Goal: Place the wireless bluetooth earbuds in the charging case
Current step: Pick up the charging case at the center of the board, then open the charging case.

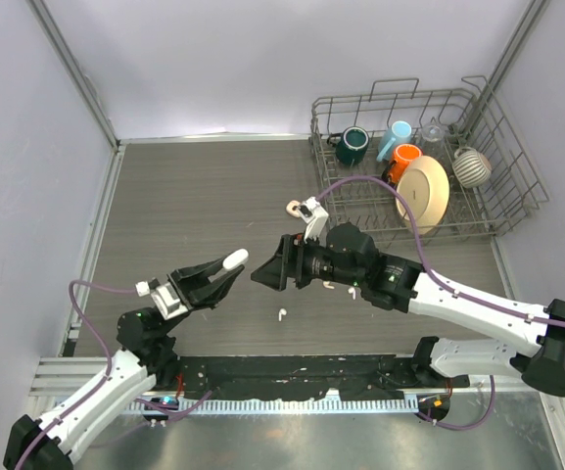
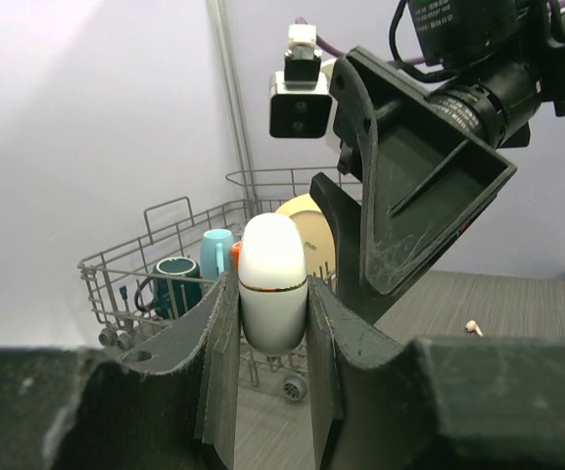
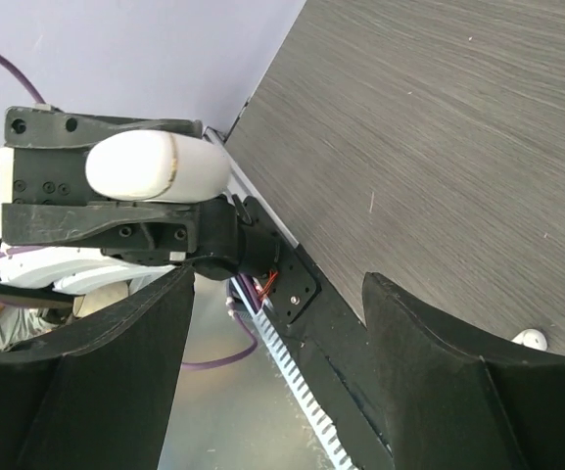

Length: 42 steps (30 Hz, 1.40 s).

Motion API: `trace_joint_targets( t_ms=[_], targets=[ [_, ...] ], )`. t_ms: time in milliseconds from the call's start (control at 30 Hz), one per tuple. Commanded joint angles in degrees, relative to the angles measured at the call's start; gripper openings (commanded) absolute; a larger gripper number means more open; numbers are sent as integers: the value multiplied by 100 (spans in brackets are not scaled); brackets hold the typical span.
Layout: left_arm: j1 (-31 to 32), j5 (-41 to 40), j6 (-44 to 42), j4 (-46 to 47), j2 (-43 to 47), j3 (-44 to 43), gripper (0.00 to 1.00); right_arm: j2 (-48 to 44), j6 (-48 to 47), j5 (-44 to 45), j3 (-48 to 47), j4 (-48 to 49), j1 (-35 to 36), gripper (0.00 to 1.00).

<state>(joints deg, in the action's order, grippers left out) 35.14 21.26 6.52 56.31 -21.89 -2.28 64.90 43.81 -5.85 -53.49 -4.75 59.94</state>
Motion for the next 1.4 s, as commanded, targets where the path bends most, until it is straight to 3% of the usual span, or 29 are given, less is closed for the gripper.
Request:
trace_joint_targets(
  t_ms=[0,800,1367],
  targets=[
    [2,107,-213,108,-140,369,0,-74,-154,-162,-293,335,53,75],
    [2,1407,-2,134,-316,96,0,303,5,444,-636,326,53,74],
    [2,1285,95,117,-131,202,0,339,13,339,-759,379,-26,74]
  ],
)
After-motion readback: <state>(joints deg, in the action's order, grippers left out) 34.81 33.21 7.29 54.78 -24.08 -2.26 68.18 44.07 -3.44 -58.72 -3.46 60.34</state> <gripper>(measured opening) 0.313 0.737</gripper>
